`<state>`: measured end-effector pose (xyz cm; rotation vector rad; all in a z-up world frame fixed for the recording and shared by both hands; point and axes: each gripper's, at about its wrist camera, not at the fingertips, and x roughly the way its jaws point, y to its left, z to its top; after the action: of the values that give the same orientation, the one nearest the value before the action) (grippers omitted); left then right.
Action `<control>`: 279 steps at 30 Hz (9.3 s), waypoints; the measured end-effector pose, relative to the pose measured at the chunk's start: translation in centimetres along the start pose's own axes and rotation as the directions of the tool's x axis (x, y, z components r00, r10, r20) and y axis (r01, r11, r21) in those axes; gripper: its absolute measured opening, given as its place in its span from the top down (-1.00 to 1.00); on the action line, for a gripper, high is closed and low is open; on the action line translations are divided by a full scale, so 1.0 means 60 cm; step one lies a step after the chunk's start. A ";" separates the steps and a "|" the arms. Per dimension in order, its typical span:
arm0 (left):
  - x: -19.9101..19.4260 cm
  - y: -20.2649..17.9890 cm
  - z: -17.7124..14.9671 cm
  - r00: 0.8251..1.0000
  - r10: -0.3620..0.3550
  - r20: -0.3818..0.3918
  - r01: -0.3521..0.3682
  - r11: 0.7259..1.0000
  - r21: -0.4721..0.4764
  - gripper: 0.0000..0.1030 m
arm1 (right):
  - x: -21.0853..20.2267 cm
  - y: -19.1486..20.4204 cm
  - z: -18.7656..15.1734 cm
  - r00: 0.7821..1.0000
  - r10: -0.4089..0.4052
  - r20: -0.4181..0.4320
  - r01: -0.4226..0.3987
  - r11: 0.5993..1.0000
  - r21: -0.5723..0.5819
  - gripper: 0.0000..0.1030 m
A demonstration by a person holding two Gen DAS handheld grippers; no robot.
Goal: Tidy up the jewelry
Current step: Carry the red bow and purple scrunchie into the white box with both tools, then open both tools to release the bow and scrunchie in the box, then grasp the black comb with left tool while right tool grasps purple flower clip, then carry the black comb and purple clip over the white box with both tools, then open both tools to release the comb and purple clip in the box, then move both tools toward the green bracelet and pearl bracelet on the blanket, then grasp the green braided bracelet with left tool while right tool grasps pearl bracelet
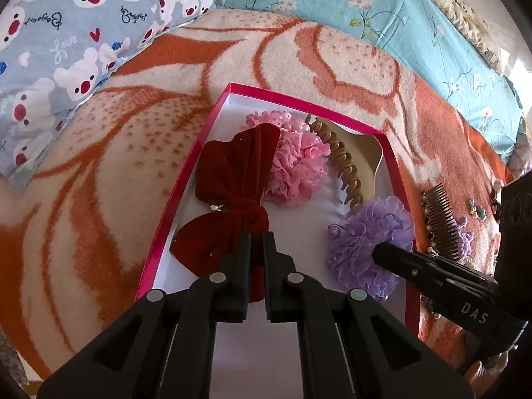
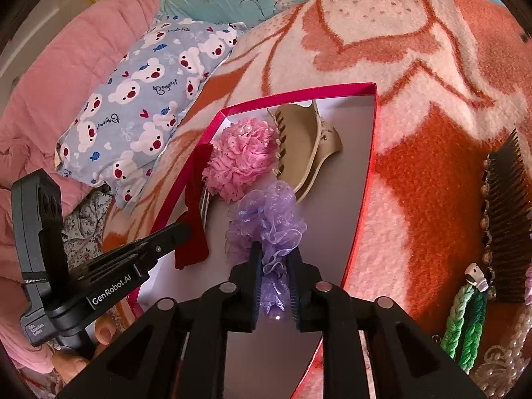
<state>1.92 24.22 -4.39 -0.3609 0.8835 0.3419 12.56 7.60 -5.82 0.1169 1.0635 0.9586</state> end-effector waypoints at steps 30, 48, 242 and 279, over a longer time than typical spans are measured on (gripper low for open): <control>-0.084 -0.058 -0.011 0.997 -0.053 0.052 0.053 0.999 0.009 -0.01 | -0.158 -0.073 -0.023 0.990 -0.030 0.140 0.019 0.996 0.084 0.02; -0.075 -0.190 -0.012 0.988 -0.151 0.014 0.149 0.983 0.109 -0.01 | -0.284 -0.238 -0.057 0.953 -0.205 0.222 0.144 0.954 0.263 0.03; -0.103 -0.139 -0.058 0.995 -0.092 -0.041 0.094 0.993 0.067 -0.10 | -0.307 -0.192 -0.110 0.960 -0.161 0.229 0.114 0.972 0.207 0.07; 0.038 -0.330 -0.119 0.955 -0.141 -0.261 0.204 0.951 0.231 0.27 | -0.210 -0.241 -0.081 0.938 -0.337 0.082 0.328 0.938 0.111 0.73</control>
<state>6.97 3.82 -7.12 -0.2407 1.1129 0.0167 15.81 -11.91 -7.05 0.0599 0.9981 0.5891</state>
